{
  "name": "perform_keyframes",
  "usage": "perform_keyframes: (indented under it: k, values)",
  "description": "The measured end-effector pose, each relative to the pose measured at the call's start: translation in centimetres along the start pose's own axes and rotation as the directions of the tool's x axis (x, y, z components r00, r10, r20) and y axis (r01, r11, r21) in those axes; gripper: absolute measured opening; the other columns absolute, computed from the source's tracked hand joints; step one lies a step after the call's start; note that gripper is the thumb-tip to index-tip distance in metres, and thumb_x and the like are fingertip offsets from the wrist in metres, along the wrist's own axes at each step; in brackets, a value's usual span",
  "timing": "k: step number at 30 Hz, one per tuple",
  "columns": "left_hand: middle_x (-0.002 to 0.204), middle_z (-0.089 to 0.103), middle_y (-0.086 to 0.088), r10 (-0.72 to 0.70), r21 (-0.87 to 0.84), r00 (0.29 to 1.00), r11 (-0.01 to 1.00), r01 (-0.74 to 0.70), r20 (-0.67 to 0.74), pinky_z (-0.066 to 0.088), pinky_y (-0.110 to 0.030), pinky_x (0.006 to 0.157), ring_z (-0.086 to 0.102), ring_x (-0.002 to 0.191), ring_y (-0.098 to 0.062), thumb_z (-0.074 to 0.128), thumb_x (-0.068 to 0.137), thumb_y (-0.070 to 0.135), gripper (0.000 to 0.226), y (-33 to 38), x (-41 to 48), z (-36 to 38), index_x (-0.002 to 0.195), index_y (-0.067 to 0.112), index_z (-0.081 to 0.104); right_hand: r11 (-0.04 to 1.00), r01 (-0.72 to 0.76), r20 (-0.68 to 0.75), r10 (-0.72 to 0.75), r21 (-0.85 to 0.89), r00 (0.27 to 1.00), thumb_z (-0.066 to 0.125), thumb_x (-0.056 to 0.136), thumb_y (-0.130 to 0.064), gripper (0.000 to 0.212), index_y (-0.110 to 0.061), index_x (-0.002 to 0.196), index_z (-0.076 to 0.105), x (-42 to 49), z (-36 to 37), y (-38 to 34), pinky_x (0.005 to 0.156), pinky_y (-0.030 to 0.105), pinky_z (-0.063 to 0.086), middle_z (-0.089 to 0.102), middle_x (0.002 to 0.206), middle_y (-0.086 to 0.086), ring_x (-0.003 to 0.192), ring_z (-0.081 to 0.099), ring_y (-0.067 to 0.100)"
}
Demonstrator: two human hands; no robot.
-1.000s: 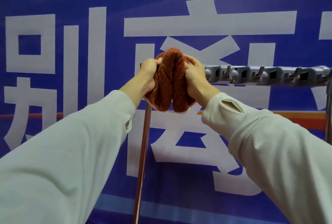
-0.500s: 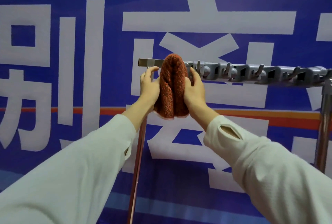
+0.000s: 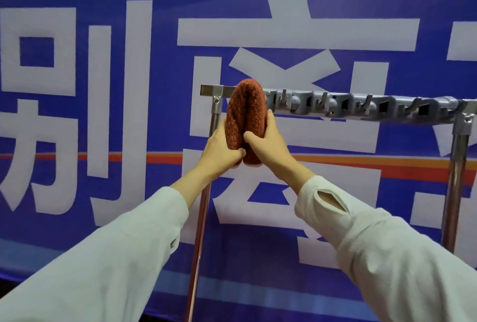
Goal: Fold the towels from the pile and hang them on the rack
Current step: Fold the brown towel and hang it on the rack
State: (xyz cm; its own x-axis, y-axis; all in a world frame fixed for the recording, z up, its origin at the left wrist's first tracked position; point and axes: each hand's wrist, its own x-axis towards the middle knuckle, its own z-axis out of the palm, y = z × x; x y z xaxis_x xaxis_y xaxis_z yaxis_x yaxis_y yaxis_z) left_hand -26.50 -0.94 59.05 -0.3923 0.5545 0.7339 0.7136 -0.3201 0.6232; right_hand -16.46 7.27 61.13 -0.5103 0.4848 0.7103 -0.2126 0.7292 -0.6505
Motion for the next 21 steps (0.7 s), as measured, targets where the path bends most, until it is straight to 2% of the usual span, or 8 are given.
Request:
perform_keyframes:
  k: [2,5,6,9,12,15,18,21]
  values:
    - [0.111,0.058,0.004,-0.036,0.012,0.999,0.999,0.036,0.040,0.057,-0.022,0.072,0.062,0.097,-0.012,0.055,0.084,-0.004,0.076,-0.2,-0.2,0.1,0.145,0.029,0.026,0.999,-0.037,-0.031,0.036,-0.030,0.999,0.059,0.085,-0.018,0.064,-0.024,0.142,0.029,0.1,0.3,-0.2,0.078,0.032,0.055,0.056,0.124,0.007,0.108,0.059,0.024]
    - [0.124,0.060,-0.006,-0.079,0.073,0.997,0.994,0.076,0.028,0.051,-0.033,0.094,0.060,0.114,-0.023,0.043,0.093,-0.006,0.064,-0.7,-0.1,0.1,0.148,0.023,0.029,0.986,-0.111,-0.078,0.102,-0.124,0.992,0.052,0.090,-0.011,0.067,-0.017,0.148,0.019,0.4,0.4,-0.1,0.055,0.018,0.048,0.054,0.125,0.010,0.099,0.060,0.025]
    - [0.128,0.059,-0.010,-0.097,0.102,0.995,0.990,0.096,0.009,0.047,-0.037,0.098,0.057,0.119,-0.026,0.040,0.094,-0.007,0.062,-0.8,-0.2,0.2,0.148,0.022,0.030,0.978,-0.145,-0.084,0.133,-0.148,0.987,0.047,0.092,-0.006,0.061,-0.014,0.147,0.022,0.4,0.3,0.1,0.056,0.019,0.047,0.055,0.122,0.012,0.097,0.061,0.026]
    - [0.132,0.056,-0.010,-0.150,0.086,0.988,0.985,0.151,-0.020,0.045,-0.036,0.099,0.054,0.121,-0.026,0.034,0.094,-0.009,0.063,-1.1,-0.7,0.8,0.148,0.022,0.029,0.957,-0.198,-0.077,0.185,-0.212,0.980,0.037,0.092,0.002,0.046,-0.009,0.136,0.041,0.0,0.6,0.3,0.077,0.029,0.047,0.059,0.119,0.014,0.107,0.059,0.029]
    - [0.134,0.054,-0.009,-0.179,0.063,0.984,0.982,0.177,0.025,0.044,-0.027,0.093,0.055,0.118,-0.024,0.035,0.096,-0.005,0.062,-1.2,-0.9,1.9,0.150,0.024,0.025,0.959,-0.193,-0.090,0.178,-0.207,0.980,0.041,0.090,0.005,0.046,-0.010,0.133,0.045,-0.5,1.4,0.5,0.082,0.033,0.052,0.061,0.119,0.013,0.104,0.060,0.028]
    - [0.135,0.053,-0.012,-0.211,0.025,0.975,0.978,0.209,0.077,0.048,-0.025,0.089,0.058,0.114,-0.022,0.037,0.096,-0.004,0.064,-1.2,-0.9,2.2,0.151,0.025,0.020,0.971,-0.215,-0.077,0.208,-0.104,0.975,0.046,0.089,0.005,0.048,-0.013,0.134,0.046,-0.7,1.4,0.9,0.086,0.042,0.057,0.063,0.116,0.012,0.103,0.063,0.028]
    - [0.144,0.045,-0.010,-0.223,0.024,0.963,0.975,0.222,0.149,0.040,-0.042,0.108,0.048,0.129,-0.027,0.039,0.095,-0.005,0.070,-1.1,-1.2,2.2,0.152,0.027,0.014,0.974,-0.218,0.019,0.220,-0.062,0.975,0.049,0.084,0.008,0.062,-0.016,0.140,0.038,-1.3,1.3,1.3,0.091,0.045,0.055,0.060,0.120,0.013,0.111,0.060,0.030]
    - [0.153,0.031,-0.009,-0.238,0.107,0.943,0.970,0.219,0.233,0.028,-0.043,0.116,0.033,0.140,-0.026,0.038,0.093,-0.008,0.079,-0.5,-1.8,2.2,0.153,0.029,0.002,0.973,-0.219,0.090,0.226,-0.074,0.970,0.045,0.083,0.017,0.083,-0.021,0.151,0.016,-2.3,1.3,1.6,0.105,0.043,0.044,0.048,0.136,0.010,0.126,0.048,0.022]
